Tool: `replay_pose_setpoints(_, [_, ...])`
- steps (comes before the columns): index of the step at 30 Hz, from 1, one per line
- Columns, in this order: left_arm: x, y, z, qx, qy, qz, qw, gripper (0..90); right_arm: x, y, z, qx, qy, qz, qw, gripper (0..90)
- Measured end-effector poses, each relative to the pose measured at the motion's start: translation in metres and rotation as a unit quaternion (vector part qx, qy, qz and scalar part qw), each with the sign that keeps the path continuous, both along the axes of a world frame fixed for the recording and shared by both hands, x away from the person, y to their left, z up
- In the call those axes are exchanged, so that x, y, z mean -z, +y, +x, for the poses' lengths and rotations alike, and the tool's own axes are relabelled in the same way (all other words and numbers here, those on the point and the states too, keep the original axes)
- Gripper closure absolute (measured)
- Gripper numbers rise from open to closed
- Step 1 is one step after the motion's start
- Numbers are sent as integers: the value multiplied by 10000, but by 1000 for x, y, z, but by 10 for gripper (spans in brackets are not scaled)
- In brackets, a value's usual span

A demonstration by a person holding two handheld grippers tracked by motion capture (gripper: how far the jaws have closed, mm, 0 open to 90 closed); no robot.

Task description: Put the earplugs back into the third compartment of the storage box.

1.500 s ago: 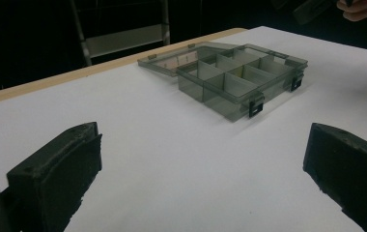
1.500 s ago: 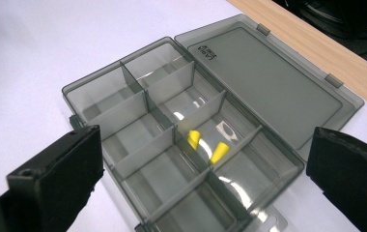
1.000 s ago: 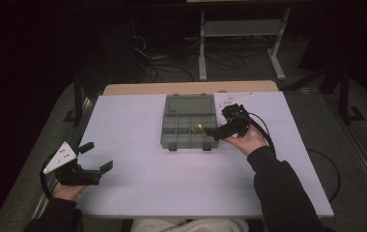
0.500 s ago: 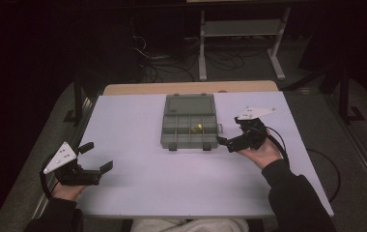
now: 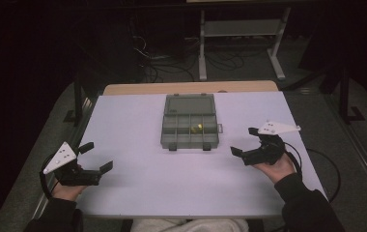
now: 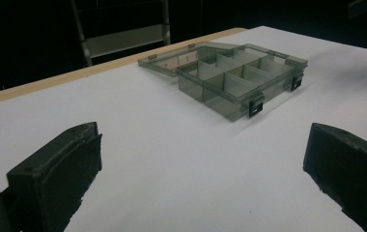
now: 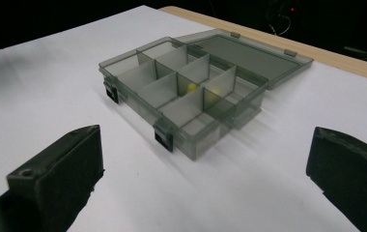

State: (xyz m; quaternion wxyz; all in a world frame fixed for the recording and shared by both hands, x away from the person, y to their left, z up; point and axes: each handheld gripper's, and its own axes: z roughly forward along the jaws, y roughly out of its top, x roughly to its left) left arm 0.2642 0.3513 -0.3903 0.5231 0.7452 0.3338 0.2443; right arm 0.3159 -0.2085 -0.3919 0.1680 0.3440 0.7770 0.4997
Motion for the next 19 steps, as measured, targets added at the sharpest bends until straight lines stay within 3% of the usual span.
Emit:
replay_pose_setpoints(9, [1,-1,0,0,35,6,10000,0,11,-20,-22,100,-322,124,9994,0])
replay_pose_setpoints(19, [1,-1,0,29,59,74,10000,0,22,-32,-33,208,-204,275,9992,0])
